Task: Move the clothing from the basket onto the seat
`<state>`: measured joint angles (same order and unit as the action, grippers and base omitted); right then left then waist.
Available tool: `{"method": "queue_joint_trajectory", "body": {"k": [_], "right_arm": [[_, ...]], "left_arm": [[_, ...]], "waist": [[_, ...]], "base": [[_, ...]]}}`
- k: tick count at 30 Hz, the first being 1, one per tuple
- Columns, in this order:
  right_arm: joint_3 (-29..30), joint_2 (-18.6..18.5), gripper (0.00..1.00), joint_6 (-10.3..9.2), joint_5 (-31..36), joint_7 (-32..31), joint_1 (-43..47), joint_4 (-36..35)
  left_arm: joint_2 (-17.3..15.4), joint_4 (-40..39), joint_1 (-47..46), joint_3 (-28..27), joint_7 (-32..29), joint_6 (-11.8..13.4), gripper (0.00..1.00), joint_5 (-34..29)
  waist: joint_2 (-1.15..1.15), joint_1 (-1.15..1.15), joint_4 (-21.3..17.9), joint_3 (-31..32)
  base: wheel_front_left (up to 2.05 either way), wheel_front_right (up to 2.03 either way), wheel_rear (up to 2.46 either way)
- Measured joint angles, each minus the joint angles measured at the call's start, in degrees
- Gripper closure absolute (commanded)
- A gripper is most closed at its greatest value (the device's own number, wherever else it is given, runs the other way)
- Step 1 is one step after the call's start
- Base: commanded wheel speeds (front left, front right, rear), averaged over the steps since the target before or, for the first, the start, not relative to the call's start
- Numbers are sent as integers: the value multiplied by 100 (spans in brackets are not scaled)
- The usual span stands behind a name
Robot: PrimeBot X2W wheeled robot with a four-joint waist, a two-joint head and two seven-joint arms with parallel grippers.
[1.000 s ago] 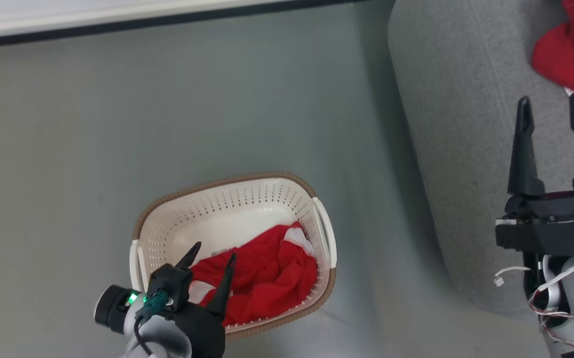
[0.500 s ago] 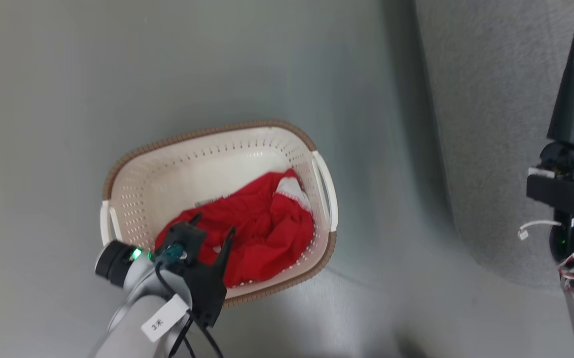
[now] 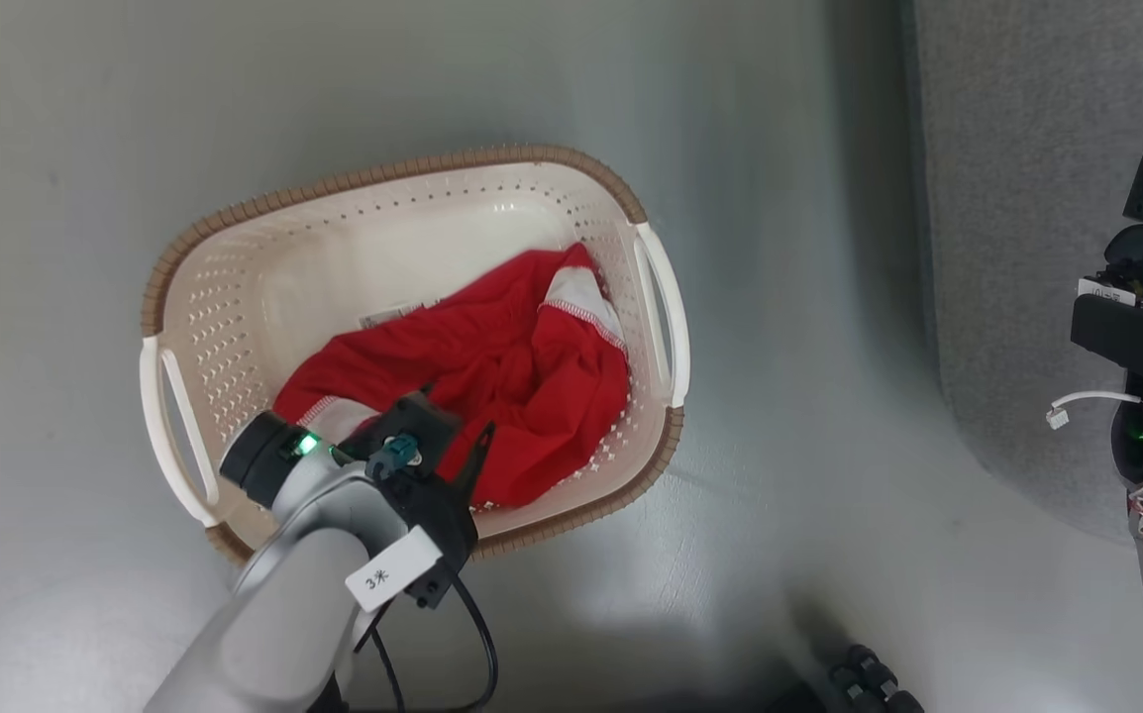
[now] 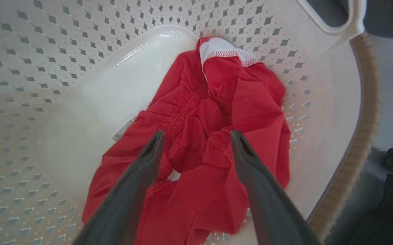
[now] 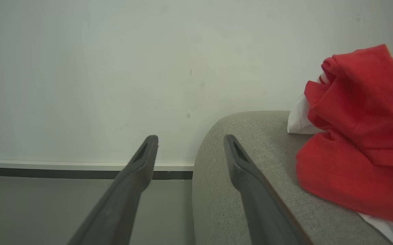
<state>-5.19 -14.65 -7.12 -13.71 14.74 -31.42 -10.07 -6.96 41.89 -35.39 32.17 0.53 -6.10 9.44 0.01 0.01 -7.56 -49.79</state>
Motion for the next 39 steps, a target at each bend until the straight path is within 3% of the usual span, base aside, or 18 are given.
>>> {"method": "queue_joint_trajectory", "body": {"k": [21,39], "right_arm": [[-7,144,0,0,156,0,-85,65],[4,240,0,20,175,0,-86,165]], "left_arm": [[197,645,-708,293,-82,-107,0,211],[-19,704,-759,1313,-305,-142,0,942]], "waist": [[0,-1,-5,-319],[-1,-1,53,-247]], "base": [[0,0,0],[0,0,0]]}}
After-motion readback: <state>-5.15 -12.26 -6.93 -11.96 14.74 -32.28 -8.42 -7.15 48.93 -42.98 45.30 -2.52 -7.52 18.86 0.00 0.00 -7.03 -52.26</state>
